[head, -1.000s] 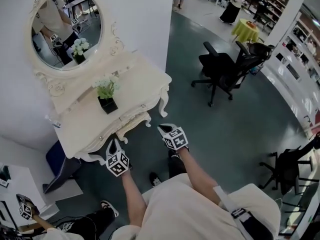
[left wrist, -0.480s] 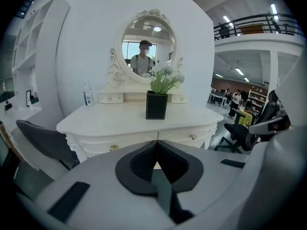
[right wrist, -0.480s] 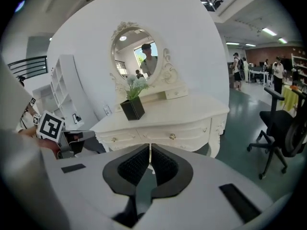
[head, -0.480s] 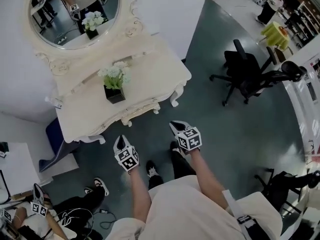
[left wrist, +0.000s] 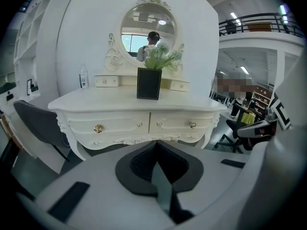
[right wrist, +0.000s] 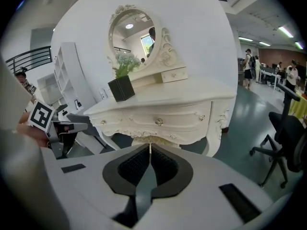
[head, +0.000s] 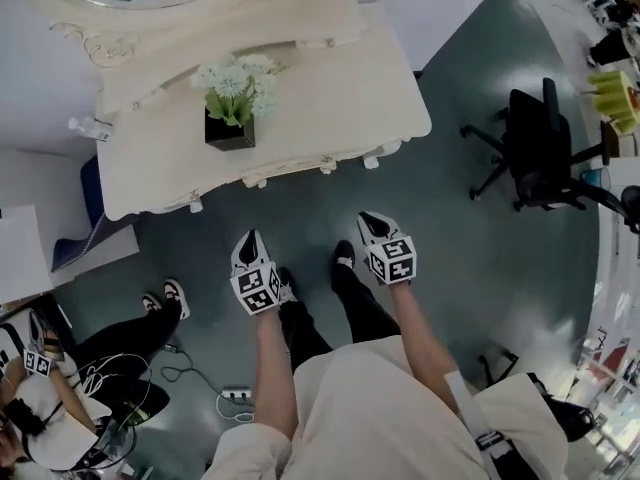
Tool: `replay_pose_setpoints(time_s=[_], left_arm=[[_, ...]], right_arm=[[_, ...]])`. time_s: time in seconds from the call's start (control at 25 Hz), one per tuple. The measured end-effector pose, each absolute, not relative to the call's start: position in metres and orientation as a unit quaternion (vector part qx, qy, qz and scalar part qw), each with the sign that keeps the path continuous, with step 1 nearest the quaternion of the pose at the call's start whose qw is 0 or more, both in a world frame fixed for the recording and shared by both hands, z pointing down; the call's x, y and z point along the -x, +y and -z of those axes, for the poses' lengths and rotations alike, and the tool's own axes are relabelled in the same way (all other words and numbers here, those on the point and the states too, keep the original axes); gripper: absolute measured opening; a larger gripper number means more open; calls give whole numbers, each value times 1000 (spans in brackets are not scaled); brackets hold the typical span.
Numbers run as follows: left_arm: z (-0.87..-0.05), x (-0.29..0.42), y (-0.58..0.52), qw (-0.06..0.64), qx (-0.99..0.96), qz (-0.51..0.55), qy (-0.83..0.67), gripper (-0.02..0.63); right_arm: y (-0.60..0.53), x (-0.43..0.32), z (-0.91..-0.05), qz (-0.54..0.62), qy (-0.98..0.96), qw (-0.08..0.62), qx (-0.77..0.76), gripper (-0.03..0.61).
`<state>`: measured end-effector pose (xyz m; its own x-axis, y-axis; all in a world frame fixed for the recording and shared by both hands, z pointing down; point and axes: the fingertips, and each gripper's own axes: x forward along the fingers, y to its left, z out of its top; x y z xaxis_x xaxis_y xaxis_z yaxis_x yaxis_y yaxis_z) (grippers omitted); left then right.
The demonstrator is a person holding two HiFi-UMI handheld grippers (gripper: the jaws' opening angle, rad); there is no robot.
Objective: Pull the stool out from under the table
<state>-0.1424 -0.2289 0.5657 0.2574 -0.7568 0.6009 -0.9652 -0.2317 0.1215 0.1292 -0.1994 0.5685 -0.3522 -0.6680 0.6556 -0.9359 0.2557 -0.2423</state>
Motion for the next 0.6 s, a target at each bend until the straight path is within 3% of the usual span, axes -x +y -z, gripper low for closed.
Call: replay_pose_setpoints(time_s=[0.6], left_arm=[[-735, 153, -223, 277, -744, -210, -571, 15]], right_arm=[[-249, -146, -740, -308, -771, 200, -521, 46]])
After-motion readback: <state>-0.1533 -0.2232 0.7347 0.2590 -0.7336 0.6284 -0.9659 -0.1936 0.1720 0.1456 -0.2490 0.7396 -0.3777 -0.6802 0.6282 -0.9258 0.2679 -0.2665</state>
